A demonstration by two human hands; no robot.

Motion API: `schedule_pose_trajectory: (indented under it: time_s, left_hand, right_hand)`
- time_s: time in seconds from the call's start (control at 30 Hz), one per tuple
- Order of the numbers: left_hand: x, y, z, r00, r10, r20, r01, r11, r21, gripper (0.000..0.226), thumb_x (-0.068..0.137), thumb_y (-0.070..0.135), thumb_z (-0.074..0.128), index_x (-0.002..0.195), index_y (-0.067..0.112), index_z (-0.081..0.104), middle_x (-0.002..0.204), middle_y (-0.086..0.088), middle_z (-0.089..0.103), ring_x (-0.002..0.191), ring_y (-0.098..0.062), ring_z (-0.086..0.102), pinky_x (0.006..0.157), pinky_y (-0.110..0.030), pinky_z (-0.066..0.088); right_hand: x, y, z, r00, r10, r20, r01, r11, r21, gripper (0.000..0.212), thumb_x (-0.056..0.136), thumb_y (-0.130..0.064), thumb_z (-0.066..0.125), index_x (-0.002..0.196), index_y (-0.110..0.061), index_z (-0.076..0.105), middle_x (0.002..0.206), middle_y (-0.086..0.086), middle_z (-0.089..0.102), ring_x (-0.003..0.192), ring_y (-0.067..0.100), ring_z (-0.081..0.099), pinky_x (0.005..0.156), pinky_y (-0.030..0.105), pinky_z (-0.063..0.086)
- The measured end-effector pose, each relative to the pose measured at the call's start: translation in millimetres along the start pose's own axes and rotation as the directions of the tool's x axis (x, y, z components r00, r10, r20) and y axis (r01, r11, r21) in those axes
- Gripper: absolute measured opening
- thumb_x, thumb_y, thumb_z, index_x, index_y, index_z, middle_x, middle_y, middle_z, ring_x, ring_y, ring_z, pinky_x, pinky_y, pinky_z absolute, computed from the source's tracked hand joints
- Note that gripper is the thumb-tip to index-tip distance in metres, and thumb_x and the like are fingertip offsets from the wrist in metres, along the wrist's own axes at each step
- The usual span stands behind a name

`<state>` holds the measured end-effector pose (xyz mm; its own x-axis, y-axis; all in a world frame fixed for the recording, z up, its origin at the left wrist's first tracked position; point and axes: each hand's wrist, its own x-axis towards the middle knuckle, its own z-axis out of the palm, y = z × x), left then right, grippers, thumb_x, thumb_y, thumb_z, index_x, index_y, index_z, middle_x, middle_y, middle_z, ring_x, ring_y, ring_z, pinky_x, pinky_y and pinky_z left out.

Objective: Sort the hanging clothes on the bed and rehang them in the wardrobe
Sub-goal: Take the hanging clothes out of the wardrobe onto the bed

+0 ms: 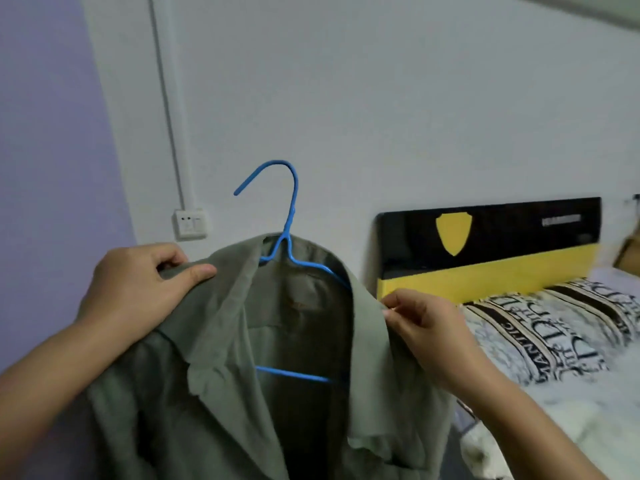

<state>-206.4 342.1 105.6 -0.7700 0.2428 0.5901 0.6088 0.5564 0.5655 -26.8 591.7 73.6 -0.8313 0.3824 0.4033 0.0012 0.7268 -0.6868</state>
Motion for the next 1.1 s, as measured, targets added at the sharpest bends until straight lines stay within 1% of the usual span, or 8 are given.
schedule_pose_trajectory:
  time_s: [0.07, 0.13, 0.2, 0.27, 0.37, 0.47, 0.67, 1.1]
  left_hand:
    - [10, 11, 25, 0.997, 0.065, 0.045, -0.061, 0.995, -0.083, 0.034, 0.051, 0.065, 0.058, 0.070, 0.037, 0.061, 0.063, 0.007, 0.063, 0.070, -0.021, 0.058, 0.069, -0.033, 0.045]
    - [17, 24, 50, 0.986, 0.138, 0.097, -0.121, 0.979, -0.163, 0.037, 0.048, 0.071, 0.050, 0.072, 0.045, 0.058, 0.063, 0.009, 0.063, 0.069, -0.019, 0.057, 0.070, -0.034, 0.045]
    - [20, 37, 74, 0.969, 0.185, 0.164, -0.150, 0.967, -0.205, 0.032, 0.053, 0.070, 0.058, 0.070, 0.043, 0.060, 0.062, 0.008, 0.063, 0.069, -0.019, 0.057, 0.069, -0.036, 0.048]
    - [20, 51, 98, 0.951, 0.216, 0.222, -0.162, 0.958, -0.238, 0.024, 0.064, 0.056, 0.075, 0.066, 0.036, 0.061, 0.062, 0.005, 0.062, 0.070, -0.022, 0.058, 0.069, -0.039, 0.050]
    - [12, 76, 131, 0.922, 0.273, 0.276, -0.186, 0.935, -0.303, 0.024, 0.070, 0.044, 0.074, 0.060, 0.027, 0.061, 0.064, 0.006, 0.063, 0.072, -0.024, 0.059, 0.072, -0.044, 0.051]
    - [-4, 108, 158, 0.884, 0.343, 0.318, -0.201, 0.892, -0.404, 0.019, 0.067, 0.049, 0.075, 0.070, 0.035, 0.062, 0.063, 0.006, 0.063, 0.072, -0.023, 0.059, 0.073, -0.045, 0.051]
    - [-50, 178, 198, 0.798, 0.473, 0.372, -0.223, 0.807, -0.547, 0.025, 0.070, 0.041, 0.075, 0.057, 0.027, 0.060, 0.061, 0.003, 0.061, 0.068, -0.023, 0.057, 0.067, -0.044, 0.050]
    - [-177, 342, 245, 0.608, 0.672, 0.424, -0.237, 0.663, -0.711, 0.022, 0.071, 0.029, 0.077, 0.063, 0.011, 0.068, 0.064, -0.006, 0.063, 0.066, -0.022, 0.054, 0.060, -0.030, 0.039]
  right_hand:
    - [-12, 9, -14, 0.996, 0.053, -0.078, -0.057, 0.997, -0.057, 0.026, 0.088, -0.016, 0.061, 0.070, -0.034, 0.061, 0.068, -0.004, 0.065, 0.066, 0.007, 0.057, 0.059, 0.019, 0.040]
    - [-26, 17, -26, 0.982, 0.122, -0.145, -0.136, 0.987, -0.085, 0.024, 0.089, -0.016, 0.060, 0.072, -0.034, 0.062, 0.069, -0.005, 0.065, 0.069, 0.009, 0.058, 0.062, 0.024, 0.043]
    - [-42, 27, -36, 0.958, 0.192, -0.214, -0.219, 0.970, -0.108, 0.017, 0.089, -0.016, 0.060, 0.076, -0.026, 0.066, 0.069, -0.002, 0.066, 0.070, 0.015, 0.060, 0.066, 0.035, 0.047]
    - [-60, 35, -46, 0.926, 0.248, -0.286, -0.298, 0.943, -0.146, 0.014, 0.089, -0.019, 0.061, 0.078, -0.026, 0.066, 0.068, -0.002, 0.066, 0.068, 0.014, 0.060, 0.065, 0.034, 0.047]
    - [-89, 43, -62, 0.868, 0.319, -0.381, -0.408, 0.895, -0.180, 0.013, 0.089, -0.024, 0.060, 0.079, -0.031, 0.063, 0.069, -0.009, 0.064, 0.068, 0.008, 0.059, 0.061, 0.025, 0.044]
    - [-122, 45, -80, 0.805, 0.370, -0.464, -0.511, 0.830, -0.225, 0.014, 0.090, -0.028, 0.059, 0.077, -0.033, 0.060, 0.065, -0.013, 0.059, 0.065, 0.003, 0.053, 0.057, 0.021, 0.037]
    - [-196, 48, -125, 0.622, 0.507, -0.596, -0.721, 0.669, -0.183, 0.022, 0.091, -0.039, 0.053, 0.078, -0.026, 0.065, 0.074, -0.010, 0.063, 0.072, 0.009, 0.056, 0.065, 0.029, 0.044]
    - [-351, 64, -225, 0.385, 0.512, -0.768, -0.866, 0.488, -0.109, 0.021, 0.090, -0.032, 0.058, 0.070, -0.024, 0.056, 0.063, -0.006, 0.056, 0.060, 0.005, 0.047, 0.053, 0.019, 0.032]
